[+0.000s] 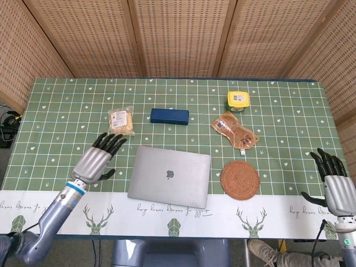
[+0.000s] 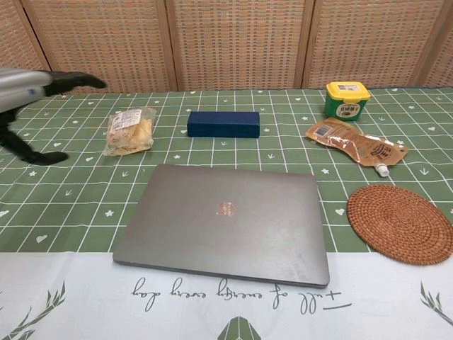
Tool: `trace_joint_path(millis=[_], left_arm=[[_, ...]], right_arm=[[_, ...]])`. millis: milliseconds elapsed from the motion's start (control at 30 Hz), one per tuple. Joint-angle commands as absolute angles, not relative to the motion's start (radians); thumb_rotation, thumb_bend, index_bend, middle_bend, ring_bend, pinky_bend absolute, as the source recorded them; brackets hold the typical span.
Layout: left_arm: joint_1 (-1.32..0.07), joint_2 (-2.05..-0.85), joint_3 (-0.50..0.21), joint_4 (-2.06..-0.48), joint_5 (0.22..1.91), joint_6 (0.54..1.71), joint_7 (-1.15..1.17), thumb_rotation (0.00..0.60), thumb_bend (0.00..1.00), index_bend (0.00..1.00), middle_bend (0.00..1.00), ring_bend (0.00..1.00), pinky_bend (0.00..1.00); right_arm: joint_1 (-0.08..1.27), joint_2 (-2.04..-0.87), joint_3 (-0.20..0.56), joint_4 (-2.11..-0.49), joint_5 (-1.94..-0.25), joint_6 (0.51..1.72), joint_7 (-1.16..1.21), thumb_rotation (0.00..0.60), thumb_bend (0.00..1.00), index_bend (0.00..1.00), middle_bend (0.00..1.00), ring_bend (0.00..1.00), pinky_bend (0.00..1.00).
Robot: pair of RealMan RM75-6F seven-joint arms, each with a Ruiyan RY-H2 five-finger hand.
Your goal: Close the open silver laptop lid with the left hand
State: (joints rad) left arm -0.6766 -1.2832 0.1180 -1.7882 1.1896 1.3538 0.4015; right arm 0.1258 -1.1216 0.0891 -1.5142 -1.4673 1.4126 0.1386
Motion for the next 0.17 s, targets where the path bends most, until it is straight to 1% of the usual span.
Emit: trace_joint_path(millis=[33, 167], left_arm=[[-0.452, -1.329, 0.201, -1.698, 1.267, 1.587, 0.459, 0.600, 0.32, 0.00, 0.00, 0.00, 0.00], [-0.373, -1.332, 0.206, -1.647, 1.296, 1.630, 0.386, 0.600, 0.32, 0.00, 0.00, 0.00, 0.00]], right_arm=[[0.131, -1.135, 0.082, -1.509, -1.472, 1.405, 0.116, 0.600, 0.10, 0.00, 0.00, 0.00, 0.00], [0.131, -1.145, 0.077, -1.511, -1.476, 1.406, 0.089, 0.600, 0.10, 0.00, 0.00, 0.00, 0.00]])
